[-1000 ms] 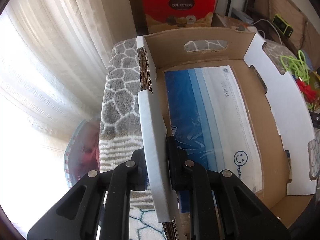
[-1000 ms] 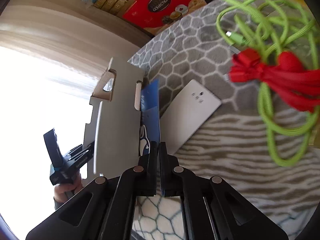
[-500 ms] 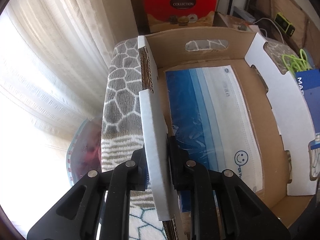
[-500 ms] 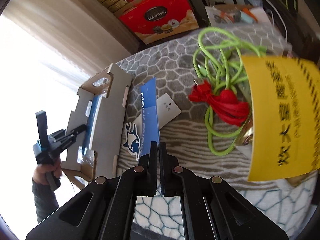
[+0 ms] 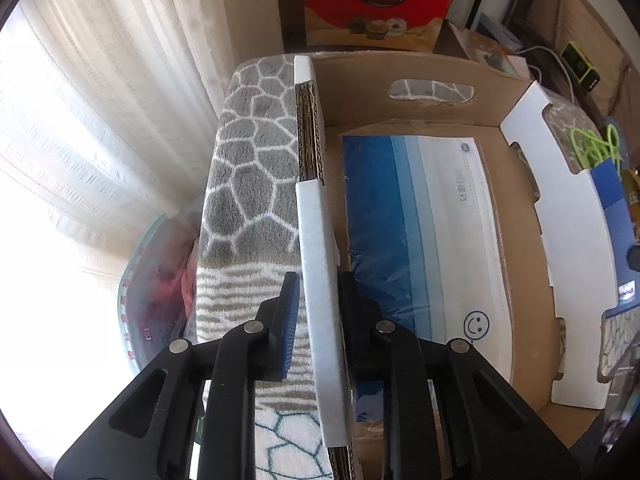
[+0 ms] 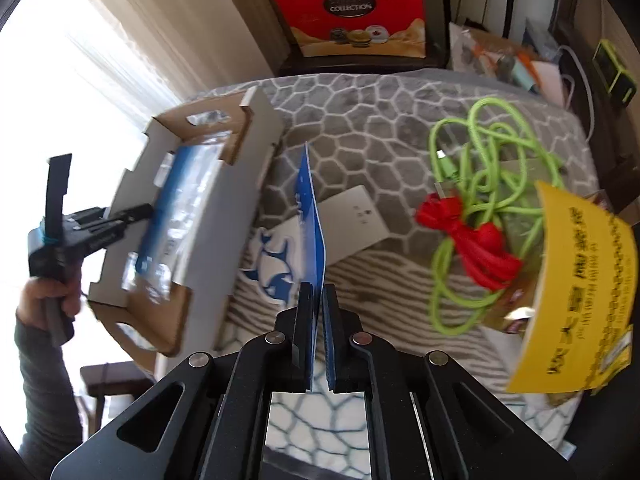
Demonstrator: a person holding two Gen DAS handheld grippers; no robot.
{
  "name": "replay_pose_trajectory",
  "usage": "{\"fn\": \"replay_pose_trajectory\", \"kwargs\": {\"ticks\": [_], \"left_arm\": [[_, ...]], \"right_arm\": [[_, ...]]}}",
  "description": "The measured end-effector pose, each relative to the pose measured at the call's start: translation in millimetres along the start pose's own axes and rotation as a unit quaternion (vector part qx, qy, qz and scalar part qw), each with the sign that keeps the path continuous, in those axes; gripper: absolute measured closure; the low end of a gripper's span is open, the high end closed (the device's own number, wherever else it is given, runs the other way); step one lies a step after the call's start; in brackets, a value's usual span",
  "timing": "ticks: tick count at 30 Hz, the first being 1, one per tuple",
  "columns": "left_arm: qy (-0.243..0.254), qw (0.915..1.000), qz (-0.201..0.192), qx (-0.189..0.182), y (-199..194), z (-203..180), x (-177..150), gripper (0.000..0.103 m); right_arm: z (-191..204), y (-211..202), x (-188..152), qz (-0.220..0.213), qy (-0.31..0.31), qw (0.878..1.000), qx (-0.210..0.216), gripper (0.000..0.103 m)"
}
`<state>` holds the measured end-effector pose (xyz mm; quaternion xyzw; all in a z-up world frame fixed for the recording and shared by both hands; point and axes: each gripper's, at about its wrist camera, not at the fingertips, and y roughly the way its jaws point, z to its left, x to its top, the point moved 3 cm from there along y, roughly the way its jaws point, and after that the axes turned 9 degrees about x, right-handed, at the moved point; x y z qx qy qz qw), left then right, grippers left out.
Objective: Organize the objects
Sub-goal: 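Lift the tag card with the right tool and carry it to the box, then lower the tag card onto the mask bag and open the right tool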
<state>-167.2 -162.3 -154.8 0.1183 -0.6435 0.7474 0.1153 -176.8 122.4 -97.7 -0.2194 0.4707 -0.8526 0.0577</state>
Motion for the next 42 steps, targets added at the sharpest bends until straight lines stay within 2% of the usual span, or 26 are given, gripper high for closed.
{"fn": "replay_pose_trajectory", "kwargs": {"ticks": [3, 6, 8, 9, 12, 13, 15, 16, 17, 18, 22, 28, 31, 36, 42], "left_arm": [[-0.004, 1.0, 0.0, -0.005, 0.3, 0.9, 1.0, 0.085], [0.001, 1.0, -0.003, 0.0, -0.2, -0.4, 1.0, 0.085], [0.003, 1.0, 0.0, 0.002, -0.3, -1.3, 1.1, 0.085], [0.002, 1.0, 0.002, 0.002, 0.0, -1.0, 1.5, 0.084], [-0.003, 0.9999, 0.004, 0.015, 1.2, 2.9, 1.5, 0.072], [-0.005, 0.9999, 0.004, 0.011, 1.9, 3.9, 1.8, 0.072], [-0.01, 0.9999, 0.007, 0.001, 3.2, 6.7, 1.9, 0.074], [-0.012, 0.9998, 0.008, -0.013, 3.4, 6.8, 1.9, 0.084], [-0.013, 0.9994, 0.011, -0.031, 3.7, 5.6, 2.2, 0.089], [-0.013, 0.9993, 0.01, -0.032, 3.7, 4.0, 2.7, 0.092], [-0.002, 0.9999, 0.001, -0.013, 1.0, -2.5, 2.3, 0.092], [-0.011, 0.9998, 0.001, -0.015, -1.5, -5.3, -0.9, 0.093], [-0.01, 0.9998, 0.002, -0.016, -2.7, -9.5, -3.4, 0.093], [-0.041, 0.9988, 0.008, -0.026, -2.4, -6.0, -6.8, 0.093], [-0.053, 0.9981, 0.007, -0.032, 0.1, -3.8, -7.1, 0.094]], "right_arm": [[10.8, 2.8, 1.0, 0.003, -0.005, 1.0, 0.003, 0.1], [17.7, 13.6, 3.2, 0.019, -0.014, 0.999, -0.039, 0.097], [18.5, 25.5, 3.5, 0.037, -0.018, 0.998, -0.051, 0.097], [18.2, 31.0, 4.2, 0.044, -0.014, 0.998, -0.046, 0.097], [15.7, 41.4, 5.4, 0.05, -0.01, 0.997, -0.051, 0.098], [15.8, 41.5, 5.6, 0.045, -0.012, 0.998, -0.05, 0.101], [16.1, 36.9, 5.7, 0.031, -0.012, 0.999, -0.043, 0.102], [15.9, 31.9, 6.3, 0.021, -0.01, 0.999, -0.041, 0.103], [16.0, 27.0, 7.6, 0.013, -0.008, 0.999, -0.035, 0.103], [16.1, 21.5, 8.9, 0.005, -0.006, 1.0, -0.03, 0.103], [17.4, -1.0, 16.4, -0.019, 0.009, 1.0, -0.006, 0.103], [44.1, -23.5, 31.4, -0.052, 0.032, 0.994, 0.09, 0.103], [66.8, -4.7, 42.4, -0.045, 0.045, 0.99, 0.128, 0.103], [92.2, 47.3, 49.4, -0.03, 0.076, 0.986, 0.147, 0.103], [94.4, 94.0, 47.6, -0.035, 0.139, 0.975, 0.17, 0.102]]}}
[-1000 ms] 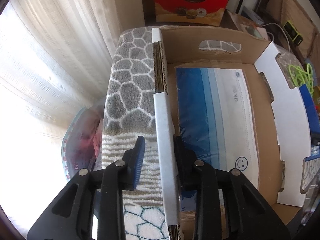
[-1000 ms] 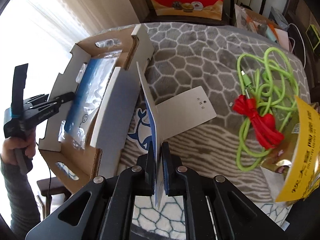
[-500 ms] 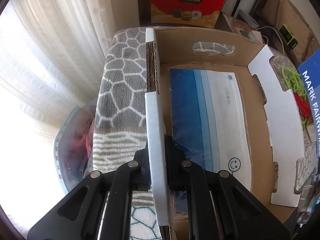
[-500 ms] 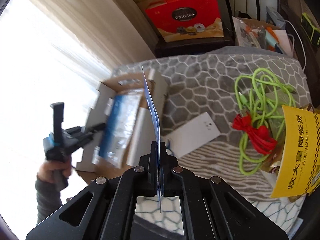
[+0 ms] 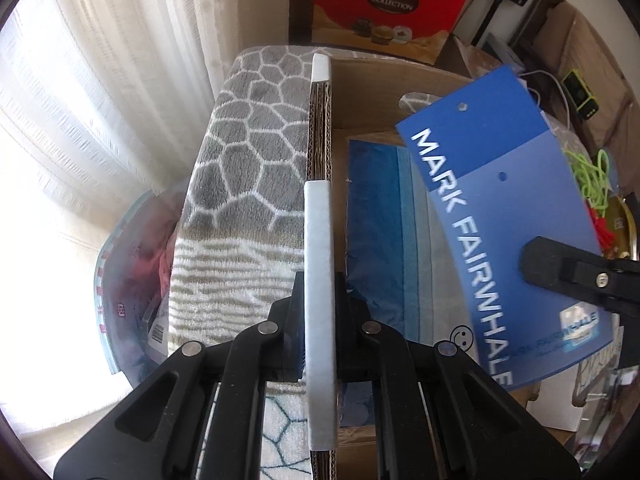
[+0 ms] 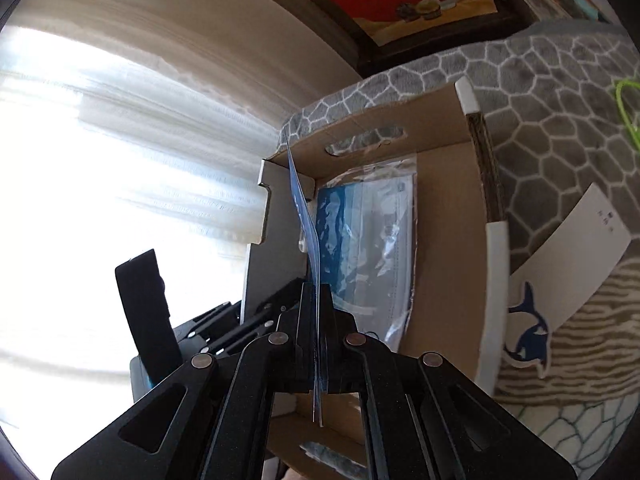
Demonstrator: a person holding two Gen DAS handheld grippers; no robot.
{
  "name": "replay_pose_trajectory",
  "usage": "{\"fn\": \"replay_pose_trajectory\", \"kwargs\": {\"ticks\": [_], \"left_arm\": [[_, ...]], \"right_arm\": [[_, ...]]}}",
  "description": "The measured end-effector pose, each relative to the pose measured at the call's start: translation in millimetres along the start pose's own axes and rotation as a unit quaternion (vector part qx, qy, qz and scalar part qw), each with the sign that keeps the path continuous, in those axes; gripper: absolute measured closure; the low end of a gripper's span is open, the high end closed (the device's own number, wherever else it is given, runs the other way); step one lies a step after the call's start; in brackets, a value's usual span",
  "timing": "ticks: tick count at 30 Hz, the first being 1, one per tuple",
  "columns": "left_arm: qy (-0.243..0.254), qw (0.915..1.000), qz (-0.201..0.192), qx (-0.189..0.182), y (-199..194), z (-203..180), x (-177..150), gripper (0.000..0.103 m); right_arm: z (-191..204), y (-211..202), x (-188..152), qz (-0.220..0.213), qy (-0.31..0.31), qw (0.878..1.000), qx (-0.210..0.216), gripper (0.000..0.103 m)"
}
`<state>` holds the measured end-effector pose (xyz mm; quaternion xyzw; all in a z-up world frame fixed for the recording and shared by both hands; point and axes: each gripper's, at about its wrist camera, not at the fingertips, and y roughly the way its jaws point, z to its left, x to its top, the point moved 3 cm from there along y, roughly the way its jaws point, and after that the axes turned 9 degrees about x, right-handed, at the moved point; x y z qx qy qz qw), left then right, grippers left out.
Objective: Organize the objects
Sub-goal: 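Lower the tag card onto the mask bag and open the right tool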
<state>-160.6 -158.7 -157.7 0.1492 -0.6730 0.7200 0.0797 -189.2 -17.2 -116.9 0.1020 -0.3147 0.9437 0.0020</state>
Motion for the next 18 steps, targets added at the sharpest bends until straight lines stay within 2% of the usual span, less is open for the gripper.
{"fn": "replay_pose_trajectory", "kwargs": {"ticks": [4, 6, 7, 8, 11, 15, 18], "left_arm": [[0.0, 1.0, 0.0, -0.002, 0.8, -1.2, 0.4, 0.094], [0.003, 1.0, -0.001, -0.001, 1.3, -2.0, 0.3, 0.094], [0.004, 1.0, -0.001, 0.0, 1.5, -2.5, 0.6, 0.094], [0.006, 1.0, -0.002, 0.001, 1.9, -3.0, 1.3, 0.094], [0.007, 1.0, -0.002, 0.003, 1.9, -3.3, 1.9, 0.094], [0.008, 1.0, -0.003, 0.002, 2.0, -4.8, 2.4, 0.093], [0.013, 0.9999, -0.006, 0.005, 1.0, -6.2, 1.9, 0.093]], "right_arm": [[-0.9, 24.8, -6.8, 0.036, -0.009, 0.999, -0.016, 0.096], [7.1, 26.7, -10.5, 0.052, -0.046, 0.996, -0.053, 0.083], [11.9, 23.8, -11.5, 0.052, -0.064, 0.994, -0.065, 0.063], [17.0, 20.1, -12.1, 0.054, -0.079, 0.993, -0.07, 0.054], [30.7, 7.1, -13.0, 0.055, -0.123, 0.985, -0.107, 0.055], [44.9, -13.9, -20.5, 0.06, -0.154, 0.981, -0.106, 0.06], [54.5, -41.0, -20.7, 0.038, -0.181, 0.976, -0.117, 0.061]]}}
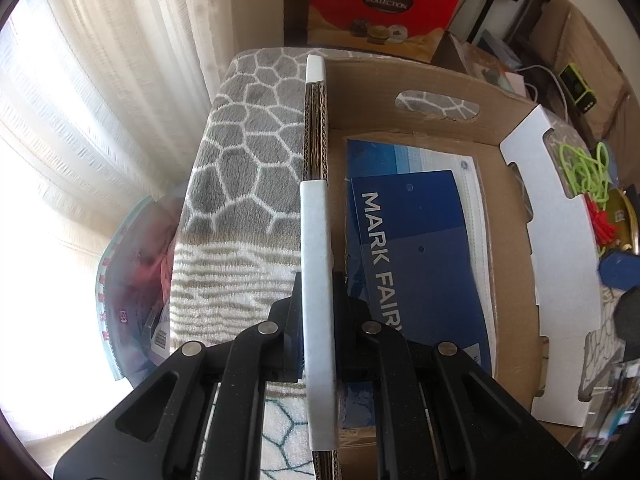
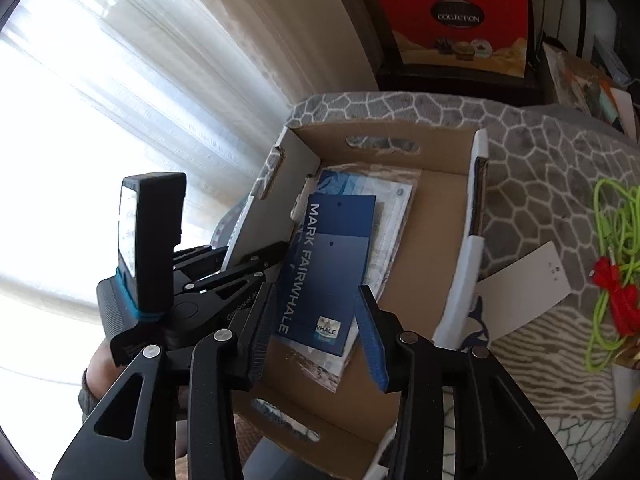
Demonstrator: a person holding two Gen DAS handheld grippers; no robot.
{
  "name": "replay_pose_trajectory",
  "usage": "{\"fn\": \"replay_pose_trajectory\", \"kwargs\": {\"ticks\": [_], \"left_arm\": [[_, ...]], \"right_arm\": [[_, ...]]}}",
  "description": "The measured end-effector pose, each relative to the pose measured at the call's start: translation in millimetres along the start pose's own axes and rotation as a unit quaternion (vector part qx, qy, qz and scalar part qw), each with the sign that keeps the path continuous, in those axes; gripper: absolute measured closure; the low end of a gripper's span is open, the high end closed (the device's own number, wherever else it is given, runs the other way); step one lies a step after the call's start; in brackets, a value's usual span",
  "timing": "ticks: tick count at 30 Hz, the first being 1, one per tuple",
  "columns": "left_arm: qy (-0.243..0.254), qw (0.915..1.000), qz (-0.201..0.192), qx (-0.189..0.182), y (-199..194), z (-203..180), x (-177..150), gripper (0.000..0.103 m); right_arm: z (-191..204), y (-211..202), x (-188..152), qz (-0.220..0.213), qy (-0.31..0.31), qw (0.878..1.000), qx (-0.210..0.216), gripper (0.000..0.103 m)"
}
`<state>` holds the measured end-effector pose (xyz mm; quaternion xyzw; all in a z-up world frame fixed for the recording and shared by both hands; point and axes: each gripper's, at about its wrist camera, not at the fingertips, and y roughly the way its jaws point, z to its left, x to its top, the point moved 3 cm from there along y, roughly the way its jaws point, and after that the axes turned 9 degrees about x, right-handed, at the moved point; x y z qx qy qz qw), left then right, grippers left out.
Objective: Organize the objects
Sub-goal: 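Lower the tag card onto the mask bag and open the right tool, then grasp the blue whale sticker on the blanket with the right tool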
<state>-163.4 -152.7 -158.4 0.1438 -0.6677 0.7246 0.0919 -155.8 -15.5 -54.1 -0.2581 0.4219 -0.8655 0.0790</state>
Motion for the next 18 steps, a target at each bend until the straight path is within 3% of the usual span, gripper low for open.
{"fn": "replay_pose_trajectory", "kwargs": {"ticks": [7, 11, 18], "left_arm": [[-0.003, 1.0, -0.003, 0.002, -1.1, 8.7, 1.0, 0.094], [-0.022, 0.9997, 0.004, -0.009, 2.6, 26.5, 1.3, 0.094], [-0.02, 0.9998, 0.004, -0.001, 1.9, 26.9, -1.1, 0.094]], "right_arm": [[-63.5, -52.6, -9.8, -0.016, -0.005, 0.997, -0.072, 0.061], [-94.3, -36.1, -27.7, 0.002, 0.012, 0.996, -0.085, 0.061], [-107.7, 4.1, -39.9, 0.017, 0.0, 0.995, -0.096, 0.06]]}}
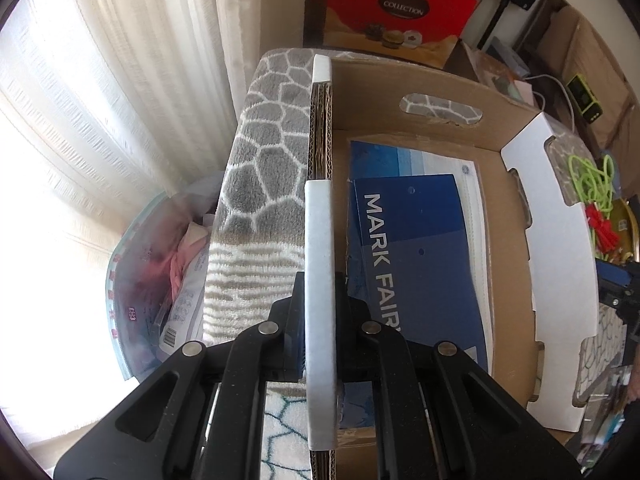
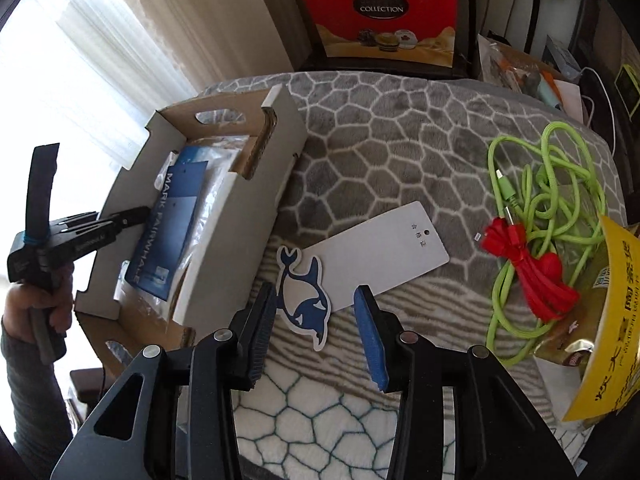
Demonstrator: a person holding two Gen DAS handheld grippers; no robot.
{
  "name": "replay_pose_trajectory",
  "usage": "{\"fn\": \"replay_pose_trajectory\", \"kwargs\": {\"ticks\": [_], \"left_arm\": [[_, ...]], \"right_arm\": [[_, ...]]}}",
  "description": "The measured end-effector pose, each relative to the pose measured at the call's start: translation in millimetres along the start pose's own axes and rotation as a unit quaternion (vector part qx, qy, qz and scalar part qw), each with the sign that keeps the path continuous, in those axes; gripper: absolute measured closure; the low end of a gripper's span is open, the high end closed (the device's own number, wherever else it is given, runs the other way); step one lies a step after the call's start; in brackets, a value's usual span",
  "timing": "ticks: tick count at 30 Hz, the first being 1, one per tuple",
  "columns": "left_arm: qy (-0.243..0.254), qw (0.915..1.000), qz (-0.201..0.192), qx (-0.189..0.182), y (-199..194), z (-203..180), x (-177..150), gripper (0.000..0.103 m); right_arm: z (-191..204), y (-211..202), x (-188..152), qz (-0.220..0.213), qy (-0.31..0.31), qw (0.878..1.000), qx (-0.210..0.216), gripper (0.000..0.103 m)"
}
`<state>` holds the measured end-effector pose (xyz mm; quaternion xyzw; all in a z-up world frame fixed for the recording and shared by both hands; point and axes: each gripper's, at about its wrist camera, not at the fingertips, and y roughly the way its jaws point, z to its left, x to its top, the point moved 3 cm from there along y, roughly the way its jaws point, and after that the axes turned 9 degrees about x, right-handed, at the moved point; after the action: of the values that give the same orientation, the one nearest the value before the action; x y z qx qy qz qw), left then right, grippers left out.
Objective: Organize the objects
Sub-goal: 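Grasp the blue whale sticker on the blanket with the right tool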
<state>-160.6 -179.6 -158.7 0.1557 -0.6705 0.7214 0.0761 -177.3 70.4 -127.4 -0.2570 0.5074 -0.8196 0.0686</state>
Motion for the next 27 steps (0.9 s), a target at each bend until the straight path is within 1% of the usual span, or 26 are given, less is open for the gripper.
{"fn": "replay_pose_trajectory", "kwargs": {"ticks": [1, 2, 3, 4, 7, 10, 13, 14, 16, 18, 19, 20, 22, 25, 27], "left_arm": [[-0.001, 1.0, 0.001, -0.001, 0.0, 0.7, -0.4, 0.094], [-0.002, 1.0, 0.001, -0.002, 0.2, 1.4, -0.5, 0.094], [-0.004, 1.0, 0.001, -0.003, 0.1, 2.6, -1.1, 0.094], [-0.006, 1.0, 0.001, -0.005, 0.5, 3.4, -1.0, 0.094], [-0.008, 0.9999, 0.001, -0.007, 1.7, 3.3, -0.3, 0.094], [-0.008, 1.0, 0.0, -0.005, 1.8, 4.2, -1.0, 0.094], [-0.008, 0.9999, 0.0, -0.007, 1.6, 5.0, -1.3, 0.094], [-0.009, 0.9999, 0.0, -0.008, 1.7, 6.1, -0.9, 0.094], [-0.009, 0.9999, 0.001, -0.01, 2.1, 7.2, -0.5, 0.093], [-0.009, 0.9999, 0.001, -0.009, 2.3, 7.5, -0.1, 0.093], [-0.008, 0.9999, 0.001, -0.008, 2.6, 7.7, -0.1, 0.093], [-0.008, 0.9999, 0.001, -0.008, 2.5, 7.7, 0.0, 0.093], [-0.009, 0.9999, 0.002, -0.008, 2.4, 7.5, -0.2, 0.093], [-0.009, 0.9999, 0.001, -0.007, 2.4, 7.8, 0.3, 0.093], [-0.009, 0.9999, 0.001, -0.006, 2.5, 7.8, 0.5, 0.093]], "right_arm": [[-0.5, 3.3, -0.9, 0.001, -0.002, 1.0, -0.01, 0.058], [-2.0, 6.1, -1.5, 0.003, 0.001, 1.0, -0.009, 0.053], [-1.3, 9.4, -2.6, 0.006, 0.002, 1.0, -0.001, 0.052], [-0.3, 10.8, -3.3, 0.008, 0.001, 1.0, 0.002, 0.052], [9.2, 19.0, -6.1, 0.011, -0.027, 1.0, -0.01, 0.051], [15.2, 28.5, -8.5, 0.018, -0.042, 0.999, -0.017, 0.046], [22.8, 37.1, -12.3, 0.02, -0.071, 0.997, -0.037, 0.041], [25.5, 38.4, -13.7, 0.019, -0.083, 0.995, -0.043, 0.04], [25.1, 39.1, -14.8, 0.017, -0.087, 0.995, -0.04, 0.039], [22.7, 39.8, -15.5, 0.018, -0.09, 0.995, -0.035, 0.041], [22.5, 40.4, -16.3, 0.02, -0.095, 0.994, -0.041, 0.045], [22.9, 40.8, -17.7, 0.021, -0.106, 0.993, -0.054, 0.055], [21.4, 39.4, -18.4, 0.02, -0.115, 0.991, -0.069, 0.069], [12.5, 33.5, -16.5, 0.015, -0.09, 0.995, -0.038, 0.07], [8.8, 29.6, -15.5, 0.01, -0.082, 0.996, -0.031, 0.07]]}}
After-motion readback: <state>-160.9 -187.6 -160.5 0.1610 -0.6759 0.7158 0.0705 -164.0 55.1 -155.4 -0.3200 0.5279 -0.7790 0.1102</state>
